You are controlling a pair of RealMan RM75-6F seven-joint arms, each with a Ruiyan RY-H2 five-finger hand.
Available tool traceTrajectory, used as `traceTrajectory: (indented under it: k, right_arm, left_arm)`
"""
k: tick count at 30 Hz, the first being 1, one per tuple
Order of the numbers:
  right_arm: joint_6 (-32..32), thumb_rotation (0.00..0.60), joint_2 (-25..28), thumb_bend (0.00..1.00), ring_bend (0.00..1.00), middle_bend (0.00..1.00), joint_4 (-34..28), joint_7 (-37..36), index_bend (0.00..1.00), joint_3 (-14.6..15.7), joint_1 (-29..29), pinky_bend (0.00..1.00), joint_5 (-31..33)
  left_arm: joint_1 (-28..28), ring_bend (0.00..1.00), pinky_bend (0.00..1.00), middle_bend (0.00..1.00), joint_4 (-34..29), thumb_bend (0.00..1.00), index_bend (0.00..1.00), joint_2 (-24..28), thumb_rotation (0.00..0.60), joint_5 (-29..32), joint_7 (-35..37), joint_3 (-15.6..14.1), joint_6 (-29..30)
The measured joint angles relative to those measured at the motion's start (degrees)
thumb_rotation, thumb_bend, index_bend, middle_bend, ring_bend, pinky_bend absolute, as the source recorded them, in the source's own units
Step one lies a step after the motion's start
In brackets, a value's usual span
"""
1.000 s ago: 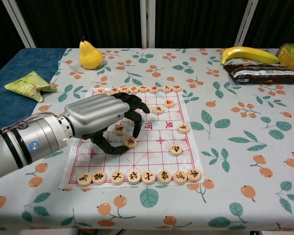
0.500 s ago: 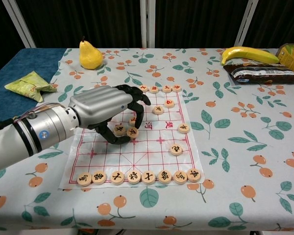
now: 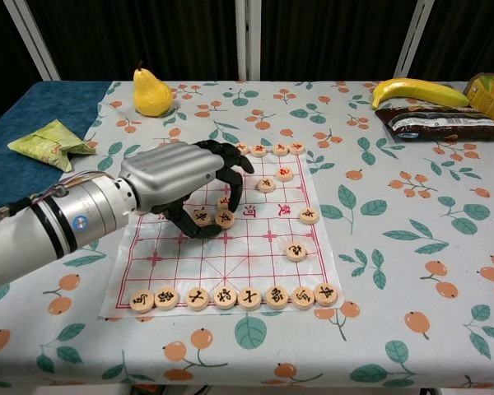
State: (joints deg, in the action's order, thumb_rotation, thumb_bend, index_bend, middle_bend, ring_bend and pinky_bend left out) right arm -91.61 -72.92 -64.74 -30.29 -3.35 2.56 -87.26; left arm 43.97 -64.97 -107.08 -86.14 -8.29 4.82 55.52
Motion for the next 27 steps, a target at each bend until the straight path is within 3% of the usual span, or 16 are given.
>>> traceTrajectory:
  k: [19,27]
  right_arm:
    - [0.3,0.6,0.59,0.15,0.0,0.0,-0.47,-0.43,0.0,0.26,0.18,0.0,-0.08]
    - [-0.19,0.6,0.58,0.15,0.0,0.0,-0.57,-0.53,0.0,0.2,0.13,0.0,-0.51]
  left_arm:
    - [0.26,0.0,0.0,0.12,0.5,0.29,0.4,-0.03,0.6,-0.13,-0.19,-0.39,1.16]
    - [-2.6,0.0,0.0,0.12,-7.71,0.29,0.37,4.65,0.6,-1.21,-3.91,-0.96,7.22]
